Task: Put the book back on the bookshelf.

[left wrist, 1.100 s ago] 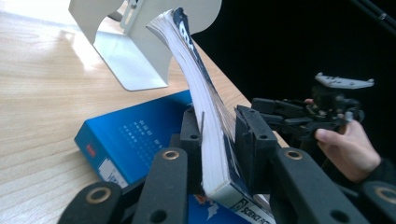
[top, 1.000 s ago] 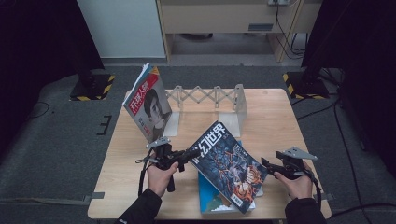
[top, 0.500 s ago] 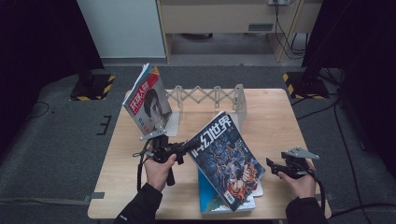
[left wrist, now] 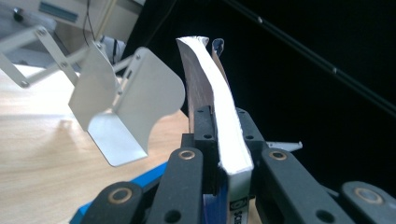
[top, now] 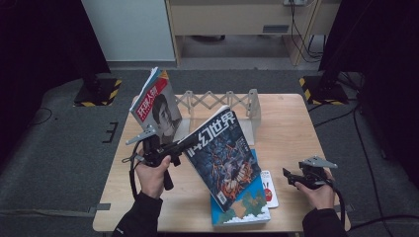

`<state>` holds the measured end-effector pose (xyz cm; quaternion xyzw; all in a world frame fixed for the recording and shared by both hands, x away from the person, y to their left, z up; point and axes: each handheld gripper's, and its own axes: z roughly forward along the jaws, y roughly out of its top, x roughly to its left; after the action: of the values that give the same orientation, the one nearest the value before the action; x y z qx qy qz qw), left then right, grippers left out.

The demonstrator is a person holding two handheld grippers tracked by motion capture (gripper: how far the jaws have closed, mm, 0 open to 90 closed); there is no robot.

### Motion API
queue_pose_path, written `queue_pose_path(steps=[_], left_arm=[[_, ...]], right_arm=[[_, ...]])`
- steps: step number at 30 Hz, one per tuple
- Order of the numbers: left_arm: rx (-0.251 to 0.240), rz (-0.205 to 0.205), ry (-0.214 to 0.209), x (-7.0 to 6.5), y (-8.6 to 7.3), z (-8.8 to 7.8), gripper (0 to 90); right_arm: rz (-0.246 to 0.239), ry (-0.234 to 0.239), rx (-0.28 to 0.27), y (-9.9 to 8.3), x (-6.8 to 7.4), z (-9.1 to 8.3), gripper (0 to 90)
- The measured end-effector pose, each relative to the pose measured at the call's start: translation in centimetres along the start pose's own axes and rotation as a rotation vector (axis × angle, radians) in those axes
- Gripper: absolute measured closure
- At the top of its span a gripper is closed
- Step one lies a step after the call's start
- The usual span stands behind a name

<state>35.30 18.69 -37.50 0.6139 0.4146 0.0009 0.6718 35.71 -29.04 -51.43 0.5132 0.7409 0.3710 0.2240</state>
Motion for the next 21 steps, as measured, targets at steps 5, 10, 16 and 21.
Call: queue_pose_path(steps=[5,10,16,21], left_arm=[[-0.036,0.028,0.04,-0.1,0.9,-1.3,82.4],[-0.089,0.039,0.086,0.2,1.9,-2.9,82.4],[-0.149,0.026,0.109,0.8,2.7,-4.8,82.4],[-0.168,0.05,0.17,1.4,3.1,-5.9,82.5]], right_arm=[[-0.001,0.001,-0.001,0.0,0.0,0.0,27.8],[-0.009,-0.002,0.003,0.0,-0.1,0.1,27.9],[-0.014,0.0,0.008,-0.1,0.0,0.2,27.8],[-0.018,-0.002,0.025,-0.2,0.0,0.3,27.6]])
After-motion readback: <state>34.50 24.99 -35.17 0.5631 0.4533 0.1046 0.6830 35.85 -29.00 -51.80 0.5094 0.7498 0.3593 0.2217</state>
